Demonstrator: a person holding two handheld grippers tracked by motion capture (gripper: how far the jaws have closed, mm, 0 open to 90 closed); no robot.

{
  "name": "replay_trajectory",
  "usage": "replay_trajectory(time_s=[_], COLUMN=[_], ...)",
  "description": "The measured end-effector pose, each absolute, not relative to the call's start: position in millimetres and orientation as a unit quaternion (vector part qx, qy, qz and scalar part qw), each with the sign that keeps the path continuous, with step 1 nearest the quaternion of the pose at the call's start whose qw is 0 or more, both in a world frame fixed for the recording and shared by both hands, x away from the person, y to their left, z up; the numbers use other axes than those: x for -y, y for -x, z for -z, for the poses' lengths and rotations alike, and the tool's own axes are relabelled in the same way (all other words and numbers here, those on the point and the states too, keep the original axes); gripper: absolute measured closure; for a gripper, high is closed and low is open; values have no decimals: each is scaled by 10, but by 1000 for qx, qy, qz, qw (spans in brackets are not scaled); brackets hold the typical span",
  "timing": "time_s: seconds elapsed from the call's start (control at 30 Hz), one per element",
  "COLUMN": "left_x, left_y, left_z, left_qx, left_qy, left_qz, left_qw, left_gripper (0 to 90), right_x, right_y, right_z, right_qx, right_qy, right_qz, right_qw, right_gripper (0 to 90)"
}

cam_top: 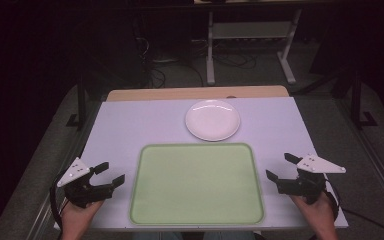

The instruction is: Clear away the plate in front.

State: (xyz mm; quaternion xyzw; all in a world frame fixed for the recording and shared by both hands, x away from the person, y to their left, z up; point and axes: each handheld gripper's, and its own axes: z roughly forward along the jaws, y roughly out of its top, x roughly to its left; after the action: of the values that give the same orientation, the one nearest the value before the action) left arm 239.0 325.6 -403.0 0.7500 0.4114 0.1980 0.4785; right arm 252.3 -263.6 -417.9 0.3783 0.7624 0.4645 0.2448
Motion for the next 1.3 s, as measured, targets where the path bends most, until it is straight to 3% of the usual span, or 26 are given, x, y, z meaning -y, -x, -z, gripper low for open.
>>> replay_trajectory(time_s=[0.63, 1.3], left_x=[-3266, -2984], left_y=[-2379, -2568], left_z=[3996, 3823], left_qx=[-414, -386], left_qy=[-740, -757], left_qz=[-192, -185], left_qw=[494, 494], left_gripper=[215, 220], right_x=[2668, 2752], right_y=[-2533, -2538], right_z=[4169, 4168], right_qx=[-756, -746], right_qy=[-385, -398], right_qz=[-468, -476], right_qw=[247, 243], right_gripper=[137, 137])
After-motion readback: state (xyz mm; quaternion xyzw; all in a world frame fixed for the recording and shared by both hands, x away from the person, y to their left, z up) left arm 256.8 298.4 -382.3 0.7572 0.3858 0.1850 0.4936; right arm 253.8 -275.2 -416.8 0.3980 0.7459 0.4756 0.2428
